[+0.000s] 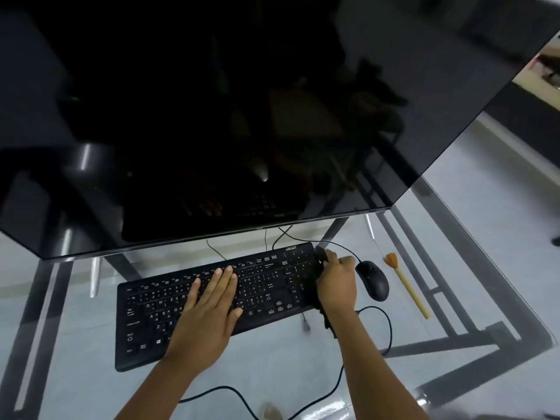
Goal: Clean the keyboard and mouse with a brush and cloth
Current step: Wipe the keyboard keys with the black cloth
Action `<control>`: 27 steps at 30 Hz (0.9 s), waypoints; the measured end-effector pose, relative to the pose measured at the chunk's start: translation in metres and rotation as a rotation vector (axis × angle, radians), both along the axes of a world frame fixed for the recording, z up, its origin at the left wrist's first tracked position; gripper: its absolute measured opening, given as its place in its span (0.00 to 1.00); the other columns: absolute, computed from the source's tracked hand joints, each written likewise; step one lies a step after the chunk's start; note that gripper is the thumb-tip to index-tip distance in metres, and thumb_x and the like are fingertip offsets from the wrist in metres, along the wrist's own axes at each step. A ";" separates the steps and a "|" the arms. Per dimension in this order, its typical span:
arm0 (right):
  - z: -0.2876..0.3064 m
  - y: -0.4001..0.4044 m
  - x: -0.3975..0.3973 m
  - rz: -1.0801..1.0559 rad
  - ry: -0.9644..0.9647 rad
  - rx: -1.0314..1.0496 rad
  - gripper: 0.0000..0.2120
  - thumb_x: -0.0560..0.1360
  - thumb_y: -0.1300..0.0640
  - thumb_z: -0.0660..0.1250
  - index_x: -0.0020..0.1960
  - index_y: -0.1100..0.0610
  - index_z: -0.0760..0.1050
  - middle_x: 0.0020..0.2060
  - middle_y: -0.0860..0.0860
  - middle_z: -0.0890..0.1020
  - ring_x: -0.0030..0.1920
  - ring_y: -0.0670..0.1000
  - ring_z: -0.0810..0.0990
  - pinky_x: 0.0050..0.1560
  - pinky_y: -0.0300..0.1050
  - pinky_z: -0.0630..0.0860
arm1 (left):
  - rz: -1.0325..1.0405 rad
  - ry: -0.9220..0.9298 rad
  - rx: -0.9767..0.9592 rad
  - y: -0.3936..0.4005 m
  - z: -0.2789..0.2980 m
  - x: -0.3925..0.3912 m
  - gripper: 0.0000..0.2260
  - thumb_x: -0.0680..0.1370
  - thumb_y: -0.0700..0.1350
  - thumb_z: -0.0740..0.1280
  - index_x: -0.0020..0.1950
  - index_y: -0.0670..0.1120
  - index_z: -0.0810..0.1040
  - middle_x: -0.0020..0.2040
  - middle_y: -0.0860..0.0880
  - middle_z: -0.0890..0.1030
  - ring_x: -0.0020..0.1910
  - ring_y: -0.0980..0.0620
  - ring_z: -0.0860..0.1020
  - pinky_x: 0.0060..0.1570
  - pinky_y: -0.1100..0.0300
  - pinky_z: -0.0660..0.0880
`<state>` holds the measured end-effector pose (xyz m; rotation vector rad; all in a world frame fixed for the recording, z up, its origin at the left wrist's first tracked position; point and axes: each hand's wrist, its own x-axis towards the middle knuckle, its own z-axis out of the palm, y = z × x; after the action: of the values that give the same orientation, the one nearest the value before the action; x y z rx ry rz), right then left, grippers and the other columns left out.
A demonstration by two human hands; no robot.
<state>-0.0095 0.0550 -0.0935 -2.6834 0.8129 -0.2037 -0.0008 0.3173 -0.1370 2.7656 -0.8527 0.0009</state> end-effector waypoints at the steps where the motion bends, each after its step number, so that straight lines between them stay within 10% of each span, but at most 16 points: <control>1: 0.000 0.002 -0.003 -0.054 0.022 -0.001 0.15 0.78 0.62 0.58 0.63 0.56 0.73 0.52 0.56 0.71 0.43 0.60 0.78 0.48 0.52 0.78 | 0.003 -0.005 0.006 0.000 0.000 -0.001 0.26 0.82 0.56 0.48 0.77 0.44 0.58 0.78 0.48 0.58 0.77 0.52 0.52 0.73 0.47 0.47; 4: 0.002 0.036 -0.017 -0.045 -0.026 0.058 0.10 0.80 0.52 0.57 0.55 0.55 0.73 0.48 0.53 0.75 0.48 0.58 0.77 0.47 0.50 0.73 | 0.007 -0.025 0.010 0.001 0.000 -0.002 0.26 0.82 0.56 0.48 0.77 0.44 0.59 0.77 0.48 0.59 0.77 0.51 0.54 0.74 0.47 0.47; 7: -0.009 0.062 -0.038 0.227 -0.027 0.058 0.19 0.78 0.60 0.60 0.69 0.53 0.70 0.54 0.53 0.71 0.48 0.55 0.77 0.48 0.49 0.77 | -0.001 -0.022 0.010 0.001 0.001 -0.001 0.26 0.82 0.56 0.49 0.77 0.44 0.59 0.77 0.48 0.59 0.77 0.52 0.53 0.73 0.47 0.48; 13: 0.004 0.013 -0.021 -0.039 0.042 0.068 0.23 0.75 0.67 0.60 0.69 0.57 0.69 0.54 0.58 0.71 0.38 0.58 0.76 0.42 0.49 0.77 | -0.005 -0.014 0.029 0.003 0.000 0.000 0.26 0.82 0.56 0.48 0.77 0.45 0.57 0.78 0.49 0.56 0.78 0.52 0.50 0.74 0.47 0.47; 18: -0.005 0.052 -0.042 0.302 0.014 0.034 0.29 0.72 0.68 0.64 0.73 0.58 0.68 0.56 0.58 0.71 0.47 0.57 0.79 0.47 0.48 0.80 | -0.009 0.000 0.014 0.001 0.004 -0.001 0.26 0.82 0.56 0.49 0.77 0.44 0.59 0.78 0.48 0.58 0.77 0.52 0.52 0.73 0.47 0.48; 24: 0.009 0.020 0.016 -0.173 0.008 0.149 0.18 0.79 0.62 0.56 0.67 0.54 0.73 0.56 0.58 0.70 0.43 0.61 0.79 0.47 0.53 0.79 | -0.007 0.012 0.014 0.002 0.007 0.001 0.26 0.82 0.56 0.49 0.77 0.45 0.59 0.78 0.48 0.58 0.77 0.52 0.51 0.73 0.47 0.48; 27: 0.008 0.060 0.030 0.061 -0.015 0.098 0.22 0.76 0.66 0.59 0.67 0.51 0.74 0.60 0.57 0.71 0.49 0.58 0.80 0.49 0.51 0.81 | -0.009 0.032 0.002 0.002 0.006 0.000 0.26 0.82 0.56 0.49 0.76 0.44 0.60 0.77 0.48 0.59 0.77 0.51 0.54 0.73 0.46 0.49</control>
<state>0.0206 0.1152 -0.0852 -2.6075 0.7168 -0.1653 -0.0011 0.3196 -0.1305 2.7562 -0.8583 -0.0455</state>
